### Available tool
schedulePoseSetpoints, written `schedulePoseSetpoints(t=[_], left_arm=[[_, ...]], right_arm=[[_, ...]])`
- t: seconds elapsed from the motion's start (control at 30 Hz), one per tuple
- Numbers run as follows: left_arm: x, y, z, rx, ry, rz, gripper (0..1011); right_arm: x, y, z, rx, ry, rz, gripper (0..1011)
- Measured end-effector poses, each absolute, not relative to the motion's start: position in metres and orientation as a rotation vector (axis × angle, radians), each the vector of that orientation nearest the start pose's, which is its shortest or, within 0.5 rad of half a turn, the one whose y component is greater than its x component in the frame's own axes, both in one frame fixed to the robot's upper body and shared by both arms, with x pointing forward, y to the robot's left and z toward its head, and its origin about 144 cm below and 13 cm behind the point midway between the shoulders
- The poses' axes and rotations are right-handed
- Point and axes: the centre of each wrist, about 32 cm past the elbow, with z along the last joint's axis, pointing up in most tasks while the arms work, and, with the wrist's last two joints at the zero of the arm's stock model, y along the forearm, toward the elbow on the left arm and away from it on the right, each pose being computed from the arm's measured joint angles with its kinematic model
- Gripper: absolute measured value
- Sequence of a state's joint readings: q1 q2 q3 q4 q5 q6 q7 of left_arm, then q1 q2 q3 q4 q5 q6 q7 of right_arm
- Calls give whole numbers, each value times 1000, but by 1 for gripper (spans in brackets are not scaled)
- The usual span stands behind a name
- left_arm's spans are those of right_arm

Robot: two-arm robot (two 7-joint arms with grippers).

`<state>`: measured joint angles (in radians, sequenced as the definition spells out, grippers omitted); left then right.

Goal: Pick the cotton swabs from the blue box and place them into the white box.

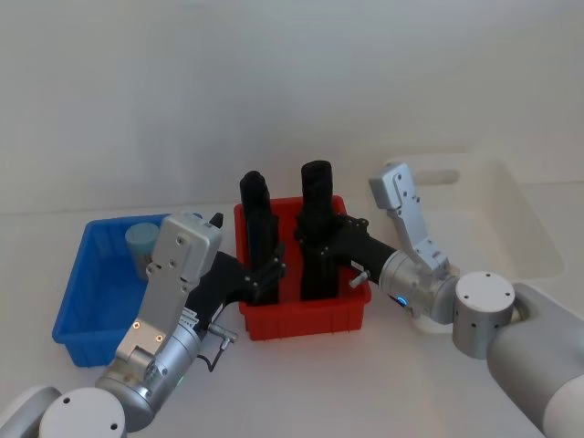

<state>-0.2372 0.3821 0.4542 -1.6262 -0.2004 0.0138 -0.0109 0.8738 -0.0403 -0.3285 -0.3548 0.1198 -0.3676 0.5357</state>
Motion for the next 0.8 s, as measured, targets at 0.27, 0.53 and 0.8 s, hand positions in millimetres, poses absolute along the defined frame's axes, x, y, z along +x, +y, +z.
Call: schedulePoseSetpoints(t=[0.27,0.53,0.8], left_arm=[[492,198,1204,61,-268,1124,1004],[492,198,1204,61,-268,1124,1004],[492,198,1204,61,-268,1124,1004]], right_arm=[[652,-167,1157,-43,-97,-834,462],[647,-170,1173,20,-115,-845,416],[636,-176,1194,97,-145,-873,379]])
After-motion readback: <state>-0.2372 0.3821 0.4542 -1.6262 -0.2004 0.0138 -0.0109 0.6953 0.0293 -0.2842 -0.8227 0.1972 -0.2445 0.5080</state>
